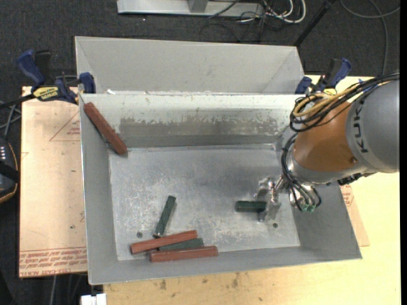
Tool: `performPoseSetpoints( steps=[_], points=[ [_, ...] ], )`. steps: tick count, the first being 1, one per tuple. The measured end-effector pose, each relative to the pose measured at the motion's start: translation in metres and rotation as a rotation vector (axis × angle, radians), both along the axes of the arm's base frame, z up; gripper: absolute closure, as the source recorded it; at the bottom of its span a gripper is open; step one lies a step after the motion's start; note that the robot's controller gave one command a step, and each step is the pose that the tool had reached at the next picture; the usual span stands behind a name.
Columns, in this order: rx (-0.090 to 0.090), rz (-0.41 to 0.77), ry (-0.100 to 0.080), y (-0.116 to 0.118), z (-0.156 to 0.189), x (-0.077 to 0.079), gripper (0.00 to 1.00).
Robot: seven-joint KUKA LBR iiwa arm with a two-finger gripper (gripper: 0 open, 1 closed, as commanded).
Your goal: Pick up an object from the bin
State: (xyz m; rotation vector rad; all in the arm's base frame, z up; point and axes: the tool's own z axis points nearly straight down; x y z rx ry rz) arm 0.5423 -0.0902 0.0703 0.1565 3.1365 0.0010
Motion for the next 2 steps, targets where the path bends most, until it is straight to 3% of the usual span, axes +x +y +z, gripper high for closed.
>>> performPoseSetpoints(
  steps=[1, 2],
  points=[
    [0.0, 0.0, 0.0, 0.0, 0.0, 0.0, 1.0],
    [-0.002, -0.022, -0.01, 0.004, 0.185, -0.002, 1.0]
  ],
)
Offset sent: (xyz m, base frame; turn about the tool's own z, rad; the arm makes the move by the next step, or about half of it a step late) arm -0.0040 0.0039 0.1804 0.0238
